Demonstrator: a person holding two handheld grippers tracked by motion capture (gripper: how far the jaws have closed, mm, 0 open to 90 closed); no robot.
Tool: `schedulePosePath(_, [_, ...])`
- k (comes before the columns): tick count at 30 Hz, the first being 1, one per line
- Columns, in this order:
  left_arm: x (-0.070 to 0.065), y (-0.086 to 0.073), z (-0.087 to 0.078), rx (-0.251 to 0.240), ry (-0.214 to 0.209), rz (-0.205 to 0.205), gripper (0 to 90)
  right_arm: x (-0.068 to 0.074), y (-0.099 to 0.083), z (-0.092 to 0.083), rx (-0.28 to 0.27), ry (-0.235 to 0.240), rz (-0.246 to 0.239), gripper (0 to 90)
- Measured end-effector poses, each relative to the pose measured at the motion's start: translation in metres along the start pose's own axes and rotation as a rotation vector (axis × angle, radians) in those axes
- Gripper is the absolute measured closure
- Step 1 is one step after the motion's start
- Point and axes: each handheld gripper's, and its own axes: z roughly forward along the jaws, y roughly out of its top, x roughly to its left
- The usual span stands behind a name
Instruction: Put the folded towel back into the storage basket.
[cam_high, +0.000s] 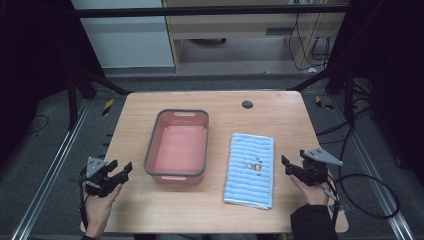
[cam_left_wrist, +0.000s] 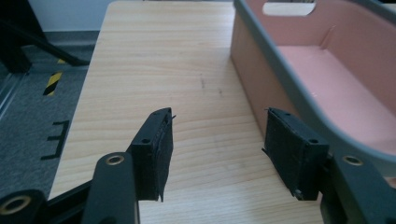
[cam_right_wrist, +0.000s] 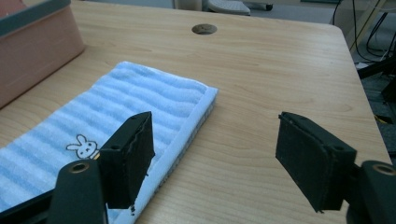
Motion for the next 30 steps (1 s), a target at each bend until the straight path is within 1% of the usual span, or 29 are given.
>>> schedulePosePath(1, [-0.002,0.001,-0.001,-0.003,0.001,0.006,41.3,0.000,0.000,0.000,0.000,0.000,0.000,28.0])
schedulePosePath(3, [-0.007,0.004,-0.003,-0.011,-0.017,0.006,41.0,0.003,0.004,-0.001,-0.010,-0.005,-0.011,28.0])
schedulePosePath(4, [-0.009,0.005,-0.005,-0.017,-0.020,0.007,41.0,0.004,0.005,-0.002,-0.013,-0.003,-0.009,27.8])
schedulePosePath(7, [-0.016,0.009,-0.010,-0.040,-0.039,0.021,41.0,0.006,0.007,-0.003,-0.018,0.001,-0.017,27.6])
schedulePosePath(10, [-0.023,0.012,-0.014,-0.055,-0.052,0.034,40.6,0.008,0.011,-0.006,-0.022,0.020,-0.014,27.6])
schedulePosePath(13, [-0.029,0.016,-0.017,-0.071,-0.071,0.041,40.5,0.007,0.013,-0.007,-0.024,0.019,-0.019,27.6])
schedulePosePath(17, [-0.036,0.020,-0.022,-0.085,-0.091,0.050,39.9,0.007,0.016,-0.011,-0.030,0.032,-0.008,27.6])
schedulePosePath(19, [-0.040,0.022,-0.024,-0.091,-0.096,0.055,39.7,0.007,0.018,-0.013,-0.042,0.037,0.002,28.2])
schedulePosePath(20, [-0.044,0.024,-0.026,-0.095,-0.101,0.062,39.6,0.006,0.020,-0.015,-0.052,0.046,0.011,28.9])
schedulePosePath(21, [-0.044,0.024,-0.026,-0.095,-0.101,0.062,39.6,0.006,0.020,-0.015,-0.052,0.046,0.011,28.9])
schedulePosePath(22, [-0.046,0.025,-0.027,-0.095,-0.111,0.064,39.6,0.006,0.021,-0.016,-0.054,0.049,0.013,29.1])
schedulePosePath(26, [-0.054,0.029,-0.030,-0.106,-0.116,0.086,39.6,0.008,0.025,-0.019,-0.059,0.057,0.007,30.2])
schedulePosePath(30, [-0.062,0.031,-0.030,-0.111,-0.123,0.099,39.8,0.008,0.026,-0.020,-0.061,0.064,0.004,32.0])
